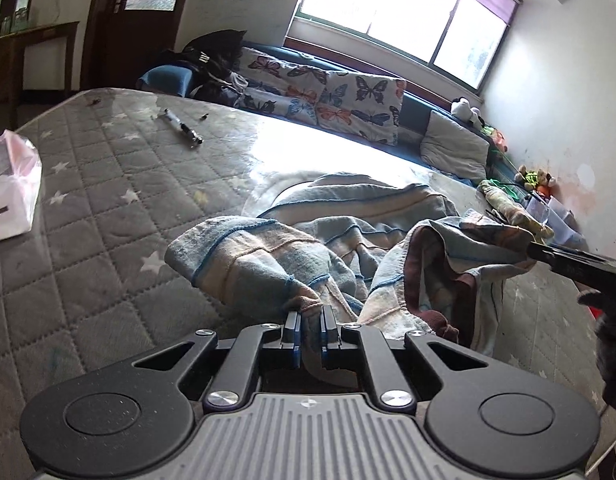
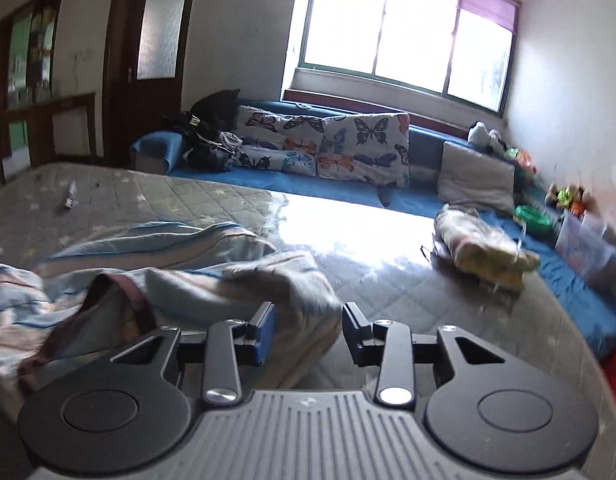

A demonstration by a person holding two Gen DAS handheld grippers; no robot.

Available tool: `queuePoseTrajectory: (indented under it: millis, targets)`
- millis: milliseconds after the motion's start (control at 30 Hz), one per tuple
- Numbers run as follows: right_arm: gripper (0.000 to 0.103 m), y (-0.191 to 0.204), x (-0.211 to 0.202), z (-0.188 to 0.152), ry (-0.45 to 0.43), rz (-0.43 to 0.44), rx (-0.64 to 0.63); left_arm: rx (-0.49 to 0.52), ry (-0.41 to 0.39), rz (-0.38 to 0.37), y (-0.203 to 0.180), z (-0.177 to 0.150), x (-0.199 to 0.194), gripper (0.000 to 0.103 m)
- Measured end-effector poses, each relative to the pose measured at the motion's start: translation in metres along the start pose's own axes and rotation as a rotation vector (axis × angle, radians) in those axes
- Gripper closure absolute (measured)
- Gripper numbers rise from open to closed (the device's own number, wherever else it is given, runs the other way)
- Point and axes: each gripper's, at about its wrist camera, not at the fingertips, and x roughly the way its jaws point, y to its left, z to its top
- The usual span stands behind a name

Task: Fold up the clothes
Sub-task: 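Lift and pull the towel edges apart with both grippers to unfold it, then open both grippers and release the towel onto the mattress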

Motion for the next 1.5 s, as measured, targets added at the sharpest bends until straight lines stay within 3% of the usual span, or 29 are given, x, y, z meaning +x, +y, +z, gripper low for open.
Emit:
queuePoseTrajectory:
  millis: [133,200,333,667,933,1033,1200,1367,1500]
  targets:
    - [0.07,0.005,0.018,0.002,0.017,-0.006,-0.024,-0.016,-0.007,0.012,0.005,0.0,-0.005,0.093]
    - [0.093,0.004,0.02,0.0,0.014,-0.005,-0.009,-0.02,-0.012,0.021,0.008,0.0,-0.008,0.093]
    - [0.098,-0.015,-0.001,-0.015,0.002,0.014,0.102,-0.021,-0.016,0.039,0.014,0.0,-0.012,0.093]
    - [0.098,-0.072,-0.056,-0.066,0.039,0.076,0.372,-0.029,-0.014,0.061,0.027,-0.006,-0.025,0.093]
    - [0.09,-0.093,-0.078,-0.113,0.122,0.029,0.429,-0.036,0.027,0.072,0.035,-0.018,-0.027,0.089]
    - [0.083,-0.099,-0.086,-0.13,0.156,0.005,0.441,-0.034,0.033,0.08,0.037,-0.02,-0.029,0.086]
    - [0.067,-0.096,-0.081,-0.113,0.117,0.001,0.382,-0.044,0.015,0.112,0.041,-0.019,-0.036,0.061]
    - [0.062,-0.094,-0.058,-0.106,0.115,-0.013,0.372,-0.082,0.002,0.132,0.047,-0.017,-0.039,0.048]
    - [0.061,-0.094,-0.04,-0.108,0.128,-0.05,0.348,-0.126,-0.007,0.157,0.056,-0.011,-0.033,0.046]
